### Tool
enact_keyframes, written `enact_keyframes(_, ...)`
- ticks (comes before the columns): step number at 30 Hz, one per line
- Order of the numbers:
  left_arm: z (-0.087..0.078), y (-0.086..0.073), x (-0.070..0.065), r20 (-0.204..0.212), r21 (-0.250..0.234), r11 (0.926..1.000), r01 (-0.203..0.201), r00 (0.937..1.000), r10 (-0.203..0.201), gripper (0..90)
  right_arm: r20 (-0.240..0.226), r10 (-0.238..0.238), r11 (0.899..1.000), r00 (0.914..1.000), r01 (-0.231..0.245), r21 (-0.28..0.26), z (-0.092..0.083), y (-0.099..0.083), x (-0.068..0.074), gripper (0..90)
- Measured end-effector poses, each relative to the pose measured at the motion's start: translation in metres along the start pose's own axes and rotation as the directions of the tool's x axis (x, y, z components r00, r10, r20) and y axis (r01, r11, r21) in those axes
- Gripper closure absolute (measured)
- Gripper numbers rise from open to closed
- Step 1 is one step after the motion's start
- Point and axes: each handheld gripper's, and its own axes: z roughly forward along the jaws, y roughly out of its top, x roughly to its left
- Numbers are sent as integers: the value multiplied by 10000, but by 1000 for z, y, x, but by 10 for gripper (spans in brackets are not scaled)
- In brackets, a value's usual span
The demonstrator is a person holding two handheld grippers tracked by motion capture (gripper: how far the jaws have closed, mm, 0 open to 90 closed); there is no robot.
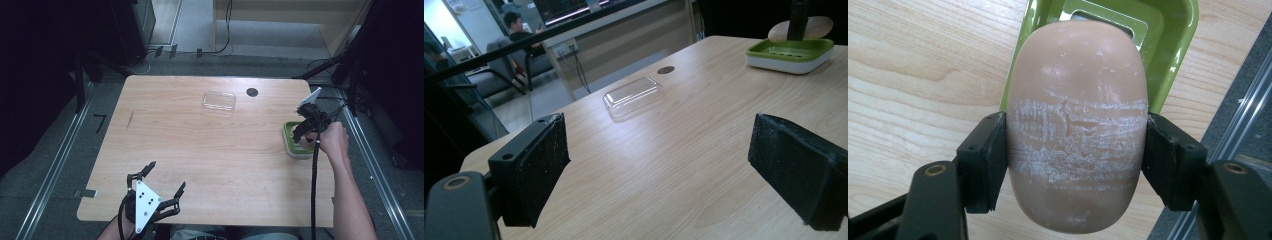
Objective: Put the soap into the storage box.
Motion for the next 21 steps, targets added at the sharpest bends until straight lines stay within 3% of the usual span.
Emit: enact_keyframes(21,0,0,0,5,-5,10000,-1,10000,1,100,-82,268,9996,9996,-268,-64,10,7,-4,337)
